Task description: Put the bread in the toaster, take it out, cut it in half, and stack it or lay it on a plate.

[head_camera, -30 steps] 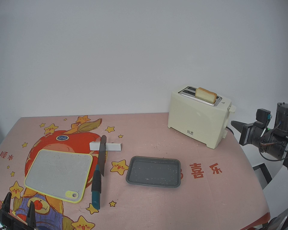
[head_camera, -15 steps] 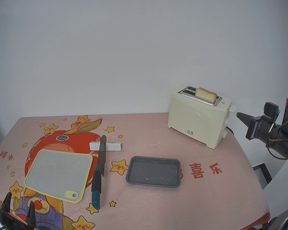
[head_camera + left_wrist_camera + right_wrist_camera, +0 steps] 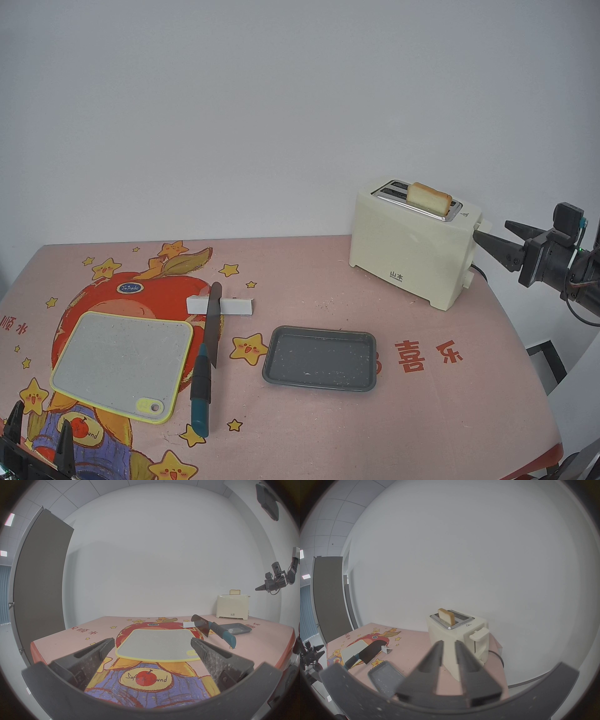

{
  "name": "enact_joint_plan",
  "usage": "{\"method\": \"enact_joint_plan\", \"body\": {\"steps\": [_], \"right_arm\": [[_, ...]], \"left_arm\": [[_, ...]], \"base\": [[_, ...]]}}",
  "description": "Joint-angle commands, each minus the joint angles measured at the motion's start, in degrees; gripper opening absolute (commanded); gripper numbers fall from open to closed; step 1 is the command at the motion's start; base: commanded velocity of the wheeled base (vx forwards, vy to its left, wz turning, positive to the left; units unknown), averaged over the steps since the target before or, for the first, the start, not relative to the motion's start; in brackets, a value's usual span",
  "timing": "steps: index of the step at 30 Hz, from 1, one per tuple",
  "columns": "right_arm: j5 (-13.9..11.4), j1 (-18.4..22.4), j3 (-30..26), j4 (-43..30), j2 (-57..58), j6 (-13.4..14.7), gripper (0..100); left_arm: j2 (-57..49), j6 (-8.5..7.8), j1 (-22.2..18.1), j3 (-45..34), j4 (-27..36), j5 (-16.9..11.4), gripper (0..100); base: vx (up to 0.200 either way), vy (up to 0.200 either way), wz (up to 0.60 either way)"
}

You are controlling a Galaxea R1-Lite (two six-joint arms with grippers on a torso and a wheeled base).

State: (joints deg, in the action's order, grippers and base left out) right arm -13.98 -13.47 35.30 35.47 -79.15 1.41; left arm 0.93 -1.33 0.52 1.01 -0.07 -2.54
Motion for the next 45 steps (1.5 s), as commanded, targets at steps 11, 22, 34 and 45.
{"method": "enact_joint_plan", "body": {"steps": [11, 22, 34, 45], "right_arm": [[-6.0, 1.3, 13.2, -0.1, -13.3, -5.8, 100], [-8.3, 3.3, 23.6, -6.5, -19.8, -8.6, 100], [-8.1, 3.0, 26.5, -8.5, -23.9, -9.1, 100], [-5.4, 2.0, 28.0, -8.4, -26.4, -9.1, 100]], "left_arm": [[-0.5, -0.08, 0.0, -1.0, 0.0, 0.0, 100], [-0.5, -0.08, -0.1, -1.0, 0.0, 0.0, 100], [-0.5, 0.01, 0.0, -1.0, 0.0, 0.0, 100], [-0.5, 0.01, 0.0, -1.0, 0.0, 0.0, 100]], "base": [[0.000, 0.000, 0.00], [0.000, 0.000, 0.00], [0.000, 0.000, 0.00], [0.000, 0.000, 0.00]]}}
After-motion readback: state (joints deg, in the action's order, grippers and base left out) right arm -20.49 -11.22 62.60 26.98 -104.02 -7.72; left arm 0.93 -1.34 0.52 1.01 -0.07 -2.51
